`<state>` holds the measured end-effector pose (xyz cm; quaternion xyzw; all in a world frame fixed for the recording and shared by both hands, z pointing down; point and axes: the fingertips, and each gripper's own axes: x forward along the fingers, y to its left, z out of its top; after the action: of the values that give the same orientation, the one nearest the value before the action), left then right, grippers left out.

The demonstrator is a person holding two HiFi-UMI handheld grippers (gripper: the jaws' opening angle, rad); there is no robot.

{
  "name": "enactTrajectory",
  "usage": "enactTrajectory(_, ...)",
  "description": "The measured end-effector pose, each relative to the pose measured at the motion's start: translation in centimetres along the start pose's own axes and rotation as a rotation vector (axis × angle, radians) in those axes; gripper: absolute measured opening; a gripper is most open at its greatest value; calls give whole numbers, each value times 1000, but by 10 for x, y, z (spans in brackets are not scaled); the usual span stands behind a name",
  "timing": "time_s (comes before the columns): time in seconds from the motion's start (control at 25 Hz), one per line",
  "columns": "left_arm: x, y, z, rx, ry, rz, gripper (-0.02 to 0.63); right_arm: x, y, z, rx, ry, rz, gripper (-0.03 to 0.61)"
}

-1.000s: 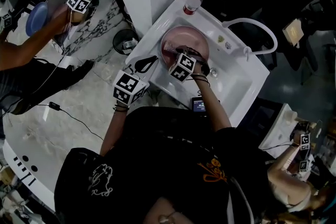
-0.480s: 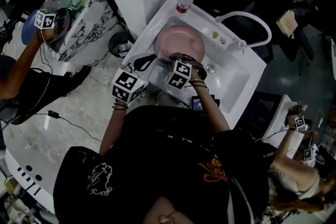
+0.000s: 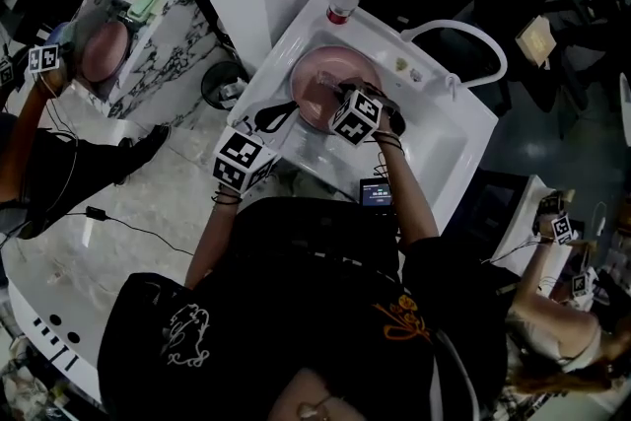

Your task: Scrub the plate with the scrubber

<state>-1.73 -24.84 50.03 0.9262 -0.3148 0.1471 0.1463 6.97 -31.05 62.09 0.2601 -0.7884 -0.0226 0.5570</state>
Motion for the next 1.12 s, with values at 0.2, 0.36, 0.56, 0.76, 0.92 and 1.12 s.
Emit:
enactTrajectory(0.2,0,0,-1,5,3,4,18,3,-48,-15,11,55,-93,66)
enactTrajectory(0.36,-3,1,-2,-2,4,13,18,13,-67,-18,-12,92,-115,66)
enactTrajectory(0.56,-7,3,-2,-15,6,32,19,28,-69,-25,-12,157,-119,66)
enactTrajectory(0.76,-10,5,-3,-17,5,40,20,38,-59,-27,-32,201,-118,66)
enactTrajectory(0.92,-9,3,-7,-15,10,35,18,41,-47,-31,-38,210,-93,66)
enactTrajectory(1.12,-8,1,-7,-10,12,23,18,35,-24,-27,64,146,-11,66)
